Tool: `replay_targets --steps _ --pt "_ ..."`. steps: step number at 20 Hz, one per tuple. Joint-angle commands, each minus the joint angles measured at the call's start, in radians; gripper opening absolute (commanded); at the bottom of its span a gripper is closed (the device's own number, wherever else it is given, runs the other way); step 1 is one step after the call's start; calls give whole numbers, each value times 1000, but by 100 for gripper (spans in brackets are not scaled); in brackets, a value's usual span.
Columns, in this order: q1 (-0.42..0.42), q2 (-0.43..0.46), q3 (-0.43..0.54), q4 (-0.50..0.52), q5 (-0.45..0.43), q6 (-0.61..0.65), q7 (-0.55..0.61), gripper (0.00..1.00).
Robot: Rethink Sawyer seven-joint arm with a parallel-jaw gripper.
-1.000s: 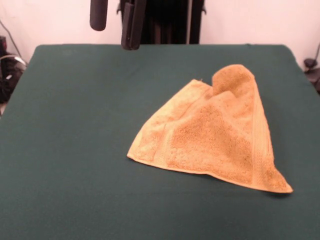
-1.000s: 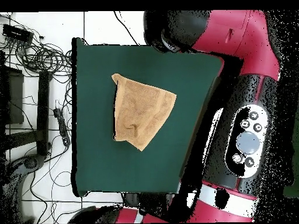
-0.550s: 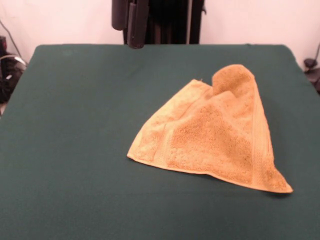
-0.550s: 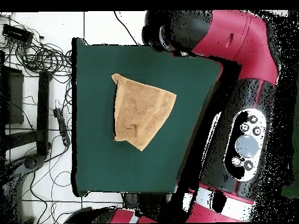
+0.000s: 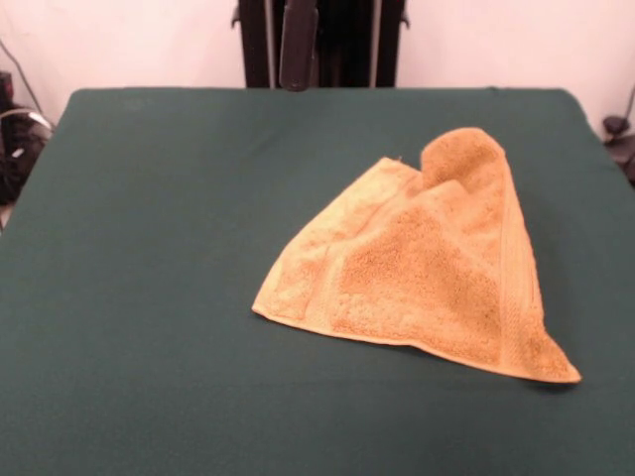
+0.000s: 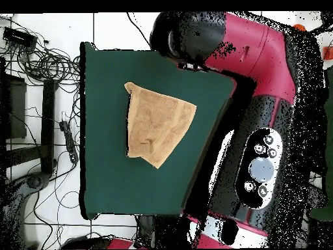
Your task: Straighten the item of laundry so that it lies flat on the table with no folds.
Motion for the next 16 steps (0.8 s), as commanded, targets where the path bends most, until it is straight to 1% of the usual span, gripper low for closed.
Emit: replay_targets --steps 1,3,5,8,13,16 --pt "73 20 -45 258 66 -82 492 100" --pt "78 17 -54 282 85 -110 524 100" --pt "88 20 -75 299 105 -108 582 100" --pt "94 22 -84 331 143 -115 631 100" --pt "105 16 -108 377 178 -150 663 100" --pt "111 27 -130 382 200 -143 703 100"
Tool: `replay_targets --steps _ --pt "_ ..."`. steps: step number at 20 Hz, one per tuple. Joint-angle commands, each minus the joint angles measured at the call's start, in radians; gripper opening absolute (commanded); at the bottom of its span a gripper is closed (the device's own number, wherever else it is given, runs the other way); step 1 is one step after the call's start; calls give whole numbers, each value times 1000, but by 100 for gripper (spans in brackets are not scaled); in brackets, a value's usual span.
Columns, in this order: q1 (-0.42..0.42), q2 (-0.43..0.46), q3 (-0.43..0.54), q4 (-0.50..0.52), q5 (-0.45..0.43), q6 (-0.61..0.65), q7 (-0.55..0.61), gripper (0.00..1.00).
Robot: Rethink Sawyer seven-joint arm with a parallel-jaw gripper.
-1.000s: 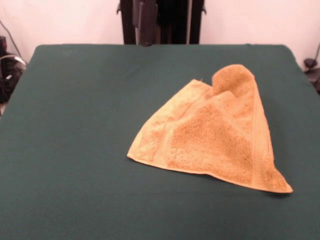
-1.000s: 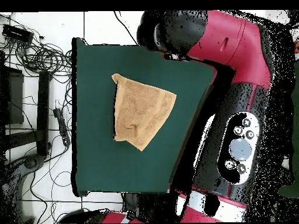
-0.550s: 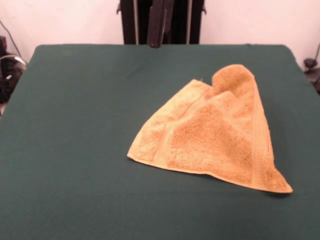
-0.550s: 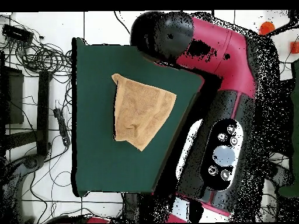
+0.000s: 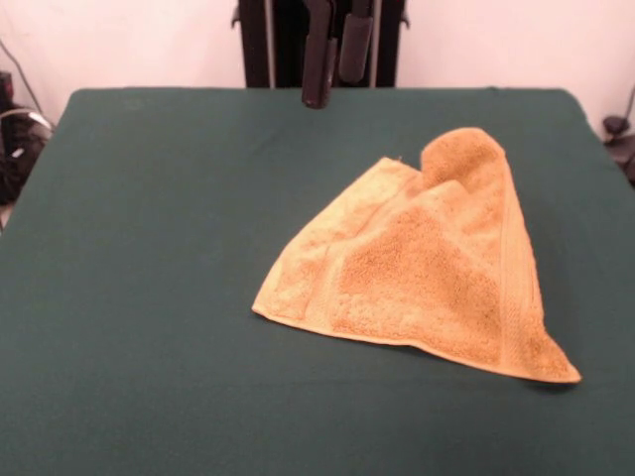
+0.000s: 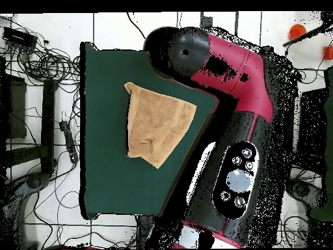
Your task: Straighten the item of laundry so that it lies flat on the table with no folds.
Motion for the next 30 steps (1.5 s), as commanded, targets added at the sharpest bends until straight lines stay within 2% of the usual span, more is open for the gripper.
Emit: replay_targets --steps 1,16,20,27,30 --pt "37 28 -20 232 72 -42 400 100" --pt "45 117 -92 119 178 54 562 100" --pt "55 127 -112 107 186 60 567 100" --pt "81 129 -120 141 255 30 677 100" --pt "101 128 -135 160 284 60 731 100"
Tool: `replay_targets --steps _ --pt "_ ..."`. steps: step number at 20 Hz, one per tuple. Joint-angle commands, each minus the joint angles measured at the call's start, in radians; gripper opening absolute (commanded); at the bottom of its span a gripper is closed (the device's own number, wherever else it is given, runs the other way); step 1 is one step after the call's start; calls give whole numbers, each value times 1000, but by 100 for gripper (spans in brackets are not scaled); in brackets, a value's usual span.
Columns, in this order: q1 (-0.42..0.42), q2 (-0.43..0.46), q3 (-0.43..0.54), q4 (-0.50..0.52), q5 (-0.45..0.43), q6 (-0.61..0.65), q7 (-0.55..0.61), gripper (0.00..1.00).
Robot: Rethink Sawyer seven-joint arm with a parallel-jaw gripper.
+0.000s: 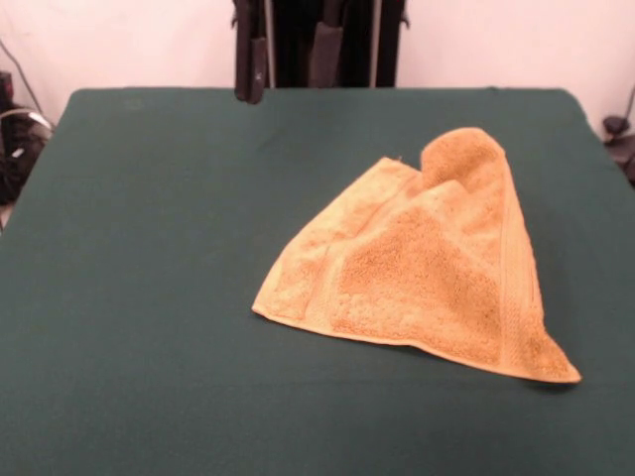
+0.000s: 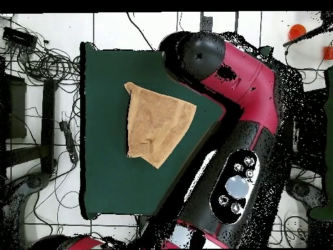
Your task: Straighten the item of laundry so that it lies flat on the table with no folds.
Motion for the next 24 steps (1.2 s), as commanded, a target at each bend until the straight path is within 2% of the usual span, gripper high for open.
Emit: replay_targets --steps 1,10,15,24 --pt "77 64 23 129 86 67 459 100" --pt "118 46 0 198 95 62 479 100" --pt "120 41 -1 207 85 100 456 100" --pt "120 45 3 220 81 83 429 100"
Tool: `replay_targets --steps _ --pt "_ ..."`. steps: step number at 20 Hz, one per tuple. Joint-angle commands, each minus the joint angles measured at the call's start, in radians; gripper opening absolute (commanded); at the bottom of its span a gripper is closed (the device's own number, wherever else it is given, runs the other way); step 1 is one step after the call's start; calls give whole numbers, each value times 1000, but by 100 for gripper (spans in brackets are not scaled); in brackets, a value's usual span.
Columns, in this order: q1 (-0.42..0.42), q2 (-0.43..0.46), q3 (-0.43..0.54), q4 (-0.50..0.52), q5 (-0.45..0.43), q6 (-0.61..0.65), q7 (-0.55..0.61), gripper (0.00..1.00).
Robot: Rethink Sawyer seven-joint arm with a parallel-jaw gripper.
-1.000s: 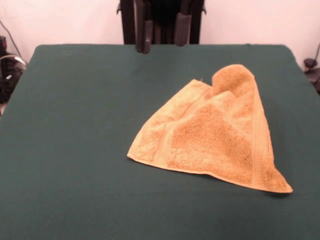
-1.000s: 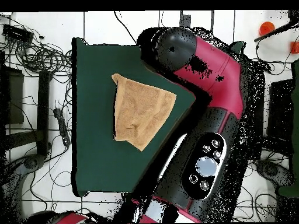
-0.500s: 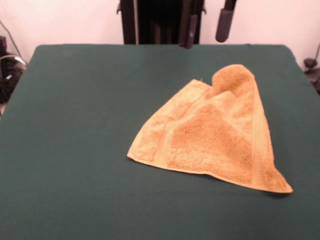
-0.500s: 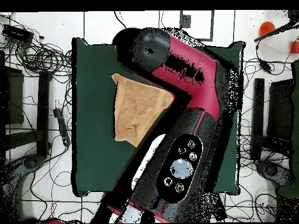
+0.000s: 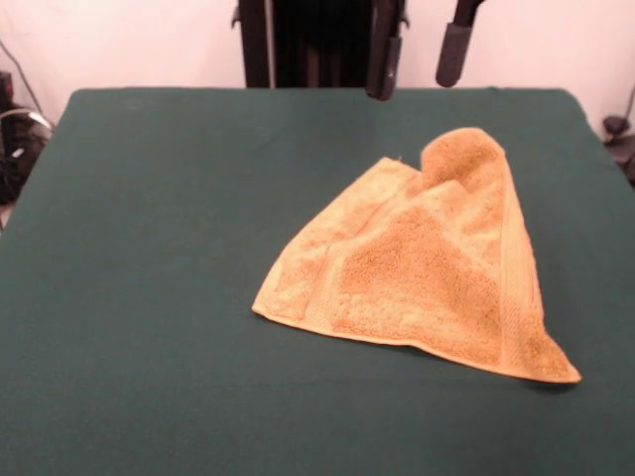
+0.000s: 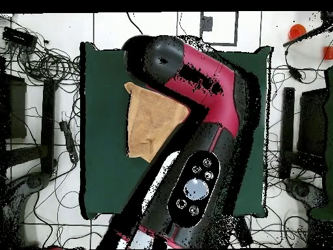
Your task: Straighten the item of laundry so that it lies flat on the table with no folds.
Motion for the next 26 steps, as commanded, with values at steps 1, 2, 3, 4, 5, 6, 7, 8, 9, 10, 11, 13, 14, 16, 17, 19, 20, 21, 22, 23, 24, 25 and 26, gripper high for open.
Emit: replay_targets --steps 1,2,3,4,5,6,7,8,9,10,11,13,14,16,17,19,20,21,22,23,24,25,26 --pt "19 40 36 182 26 88 291 100" --pt "21 38 37 188 27 78 288 100" --pt "23 37 38 195 28 68 285 100" --pt "23 37 39 200 28 58 282 100" --pt "24 36 41 204 31 54 281 100" --pt "24 37 41 204 31 54 283 100" --pt "25 37 41 206 32 48 283 100" --pt "27 37 43 209 33 39 281 100" --pt "28 36 43 218 34 29 278 100" --pt "30 33 45 227 35 23 277 100" --pt "31 30 46 236 37 18 275 100" --pt "34 32 44 240 36 10 276 100" --pt "36 31 45 243 37 10 277 100" --pt "39 31 42 251 34 2 274 100" --pt "40 32 41 253 33 5 275 100" --pt "43 31 37 260 31 11 277 100" --pt "46 29 34 267 28 9 274 100" --pt "47 27 35 274 28 6 271 100" --pt "50 25 35 284 27 1 268 100" --pt "50 24 34 287 26 -4 265 100" --pt "50 26 31 286 25 -2 265 100" --pt "50 25 32 289 26 -4 264 100" --pt "52 23 30 295 25 -7 261 100"
